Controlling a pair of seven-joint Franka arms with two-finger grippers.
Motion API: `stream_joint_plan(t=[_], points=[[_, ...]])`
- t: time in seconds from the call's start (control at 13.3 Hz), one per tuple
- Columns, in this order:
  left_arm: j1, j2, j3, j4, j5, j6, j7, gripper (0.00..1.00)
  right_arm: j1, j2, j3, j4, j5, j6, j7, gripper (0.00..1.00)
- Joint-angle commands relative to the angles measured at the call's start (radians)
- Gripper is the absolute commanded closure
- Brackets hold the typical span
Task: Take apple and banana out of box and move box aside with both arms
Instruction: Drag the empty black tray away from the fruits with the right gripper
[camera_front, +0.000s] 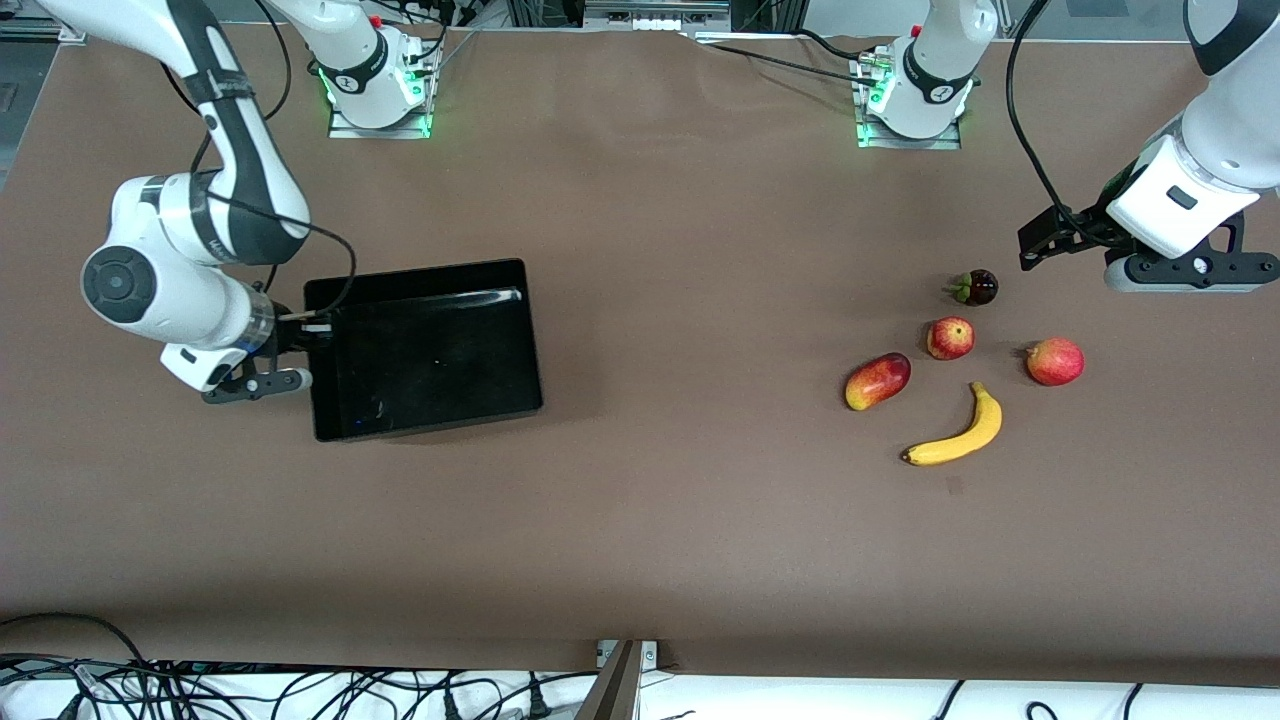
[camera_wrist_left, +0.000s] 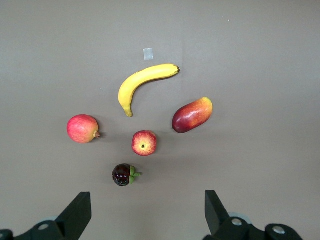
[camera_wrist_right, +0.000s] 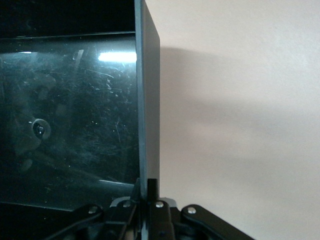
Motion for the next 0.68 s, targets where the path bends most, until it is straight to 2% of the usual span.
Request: stream_joint_plan(t=[0.0, 0.23, 0.6], points=[[-0.002, -0.014, 0.001, 0.004, -0.003, -0.016, -0.003, 0.00, -0.010, -0.026, -0.017, -0.065, 0.032, 0.068, -0.037, 1.00], [-0.002, -0.014, 0.001, 0.004, -0.005, -0.016, -0.003, 0.00, -0.031, -0.023, -0.058, -0.143, 0.053, 0.172, -0.034, 1.00], [-0.002, -0.014, 0.001, 0.004, -0.005, -0.019, -0.003, 0.00, -0.042, 0.018, -0.098, -0.158, 0.069, 0.195, -0.035, 1.00]])
